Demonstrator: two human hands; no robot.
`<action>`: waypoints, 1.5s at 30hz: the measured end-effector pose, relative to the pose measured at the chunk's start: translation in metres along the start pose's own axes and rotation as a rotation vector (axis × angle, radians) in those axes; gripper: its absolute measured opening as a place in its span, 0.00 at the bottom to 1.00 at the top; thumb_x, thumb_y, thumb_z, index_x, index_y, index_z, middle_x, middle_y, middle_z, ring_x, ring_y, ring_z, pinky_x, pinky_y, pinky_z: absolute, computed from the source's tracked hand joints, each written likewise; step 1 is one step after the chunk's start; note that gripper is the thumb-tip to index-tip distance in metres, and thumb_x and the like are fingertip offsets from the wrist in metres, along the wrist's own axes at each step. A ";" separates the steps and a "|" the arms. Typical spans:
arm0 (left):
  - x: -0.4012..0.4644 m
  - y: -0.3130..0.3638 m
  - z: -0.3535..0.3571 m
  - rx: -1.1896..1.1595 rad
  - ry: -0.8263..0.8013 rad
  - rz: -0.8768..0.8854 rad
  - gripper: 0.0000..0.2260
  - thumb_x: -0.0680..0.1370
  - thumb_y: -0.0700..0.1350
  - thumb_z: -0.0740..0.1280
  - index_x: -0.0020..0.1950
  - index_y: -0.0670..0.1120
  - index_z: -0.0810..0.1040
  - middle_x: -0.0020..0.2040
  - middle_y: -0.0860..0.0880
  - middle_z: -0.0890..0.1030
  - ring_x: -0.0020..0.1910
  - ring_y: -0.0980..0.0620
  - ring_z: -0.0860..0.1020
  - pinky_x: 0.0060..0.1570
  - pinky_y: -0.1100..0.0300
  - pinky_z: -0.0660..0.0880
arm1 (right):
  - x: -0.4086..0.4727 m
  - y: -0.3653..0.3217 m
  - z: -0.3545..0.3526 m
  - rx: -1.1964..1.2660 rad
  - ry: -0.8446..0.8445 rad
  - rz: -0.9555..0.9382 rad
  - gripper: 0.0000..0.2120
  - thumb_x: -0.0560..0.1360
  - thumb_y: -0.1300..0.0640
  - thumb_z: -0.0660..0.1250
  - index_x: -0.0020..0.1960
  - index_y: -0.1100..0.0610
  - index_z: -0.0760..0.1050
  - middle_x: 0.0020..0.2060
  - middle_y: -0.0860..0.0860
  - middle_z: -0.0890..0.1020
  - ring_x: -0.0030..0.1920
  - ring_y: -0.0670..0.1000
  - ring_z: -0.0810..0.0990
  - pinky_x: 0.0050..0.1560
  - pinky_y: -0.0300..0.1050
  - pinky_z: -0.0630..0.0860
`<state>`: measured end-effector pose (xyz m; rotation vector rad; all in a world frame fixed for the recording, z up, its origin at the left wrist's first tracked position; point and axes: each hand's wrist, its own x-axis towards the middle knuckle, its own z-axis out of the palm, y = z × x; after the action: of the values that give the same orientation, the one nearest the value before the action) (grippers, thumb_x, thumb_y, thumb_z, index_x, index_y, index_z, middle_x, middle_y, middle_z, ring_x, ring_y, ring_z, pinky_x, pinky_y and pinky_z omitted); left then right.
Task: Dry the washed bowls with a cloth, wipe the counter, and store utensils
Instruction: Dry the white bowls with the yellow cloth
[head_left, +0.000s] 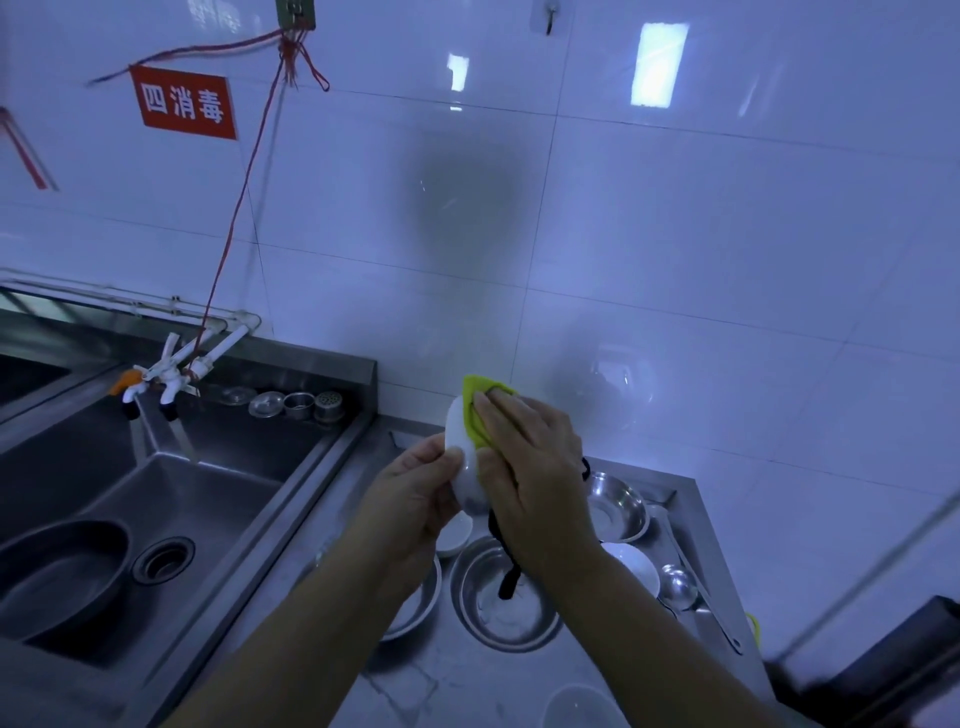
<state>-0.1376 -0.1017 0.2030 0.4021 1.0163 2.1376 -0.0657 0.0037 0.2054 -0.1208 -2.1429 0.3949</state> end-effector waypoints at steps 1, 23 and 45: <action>0.000 0.000 0.001 -0.024 0.001 -0.014 0.09 0.73 0.39 0.63 0.51 0.39 0.79 0.41 0.43 0.83 0.36 0.51 0.82 0.37 0.62 0.80 | -0.007 0.000 0.002 -0.024 0.021 -0.039 0.18 0.79 0.53 0.59 0.66 0.57 0.75 0.64 0.50 0.77 0.62 0.55 0.72 0.57 0.57 0.72; -0.004 -0.019 0.018 -0.540 0.159 -0.217 0.11 0.81 0.40 0.56 0.49 0.35 0.75 0.36 0.39 0.83 0.33 0.48 0.83 0.36 0.55 0.80 | -0.047 0.022 0.004 -0.170 0.116 -0.205 0.17 0.80 0.53 0.58 0.68 0.49 0.71 0.65 0.50 0.72 0.65 0.54 0.69 0.56 0.59 0.70; -0.002 -0.034 -0.003 0.311 0.111 0.042 0.11 0.80 0.37 0.56 0.46 0.45 0.77 0.45 0.44 0.80 0.42 0.49 0.77 0.39 0.57 0.74 | -0.005 0.025 -0.021 0.139 -0.074 0.223 0.16 0.75 0.55 0.59 0.58 0.48 0.81 0.51 0.45 0.81 0.53 0.49 0.75 0.55 0.47 0.73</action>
<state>-0.1219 -0.0903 0.1752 0.4587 1.4229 2.0600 -0.0474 0.0308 0.2040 -0.2712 -2.1737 0.6856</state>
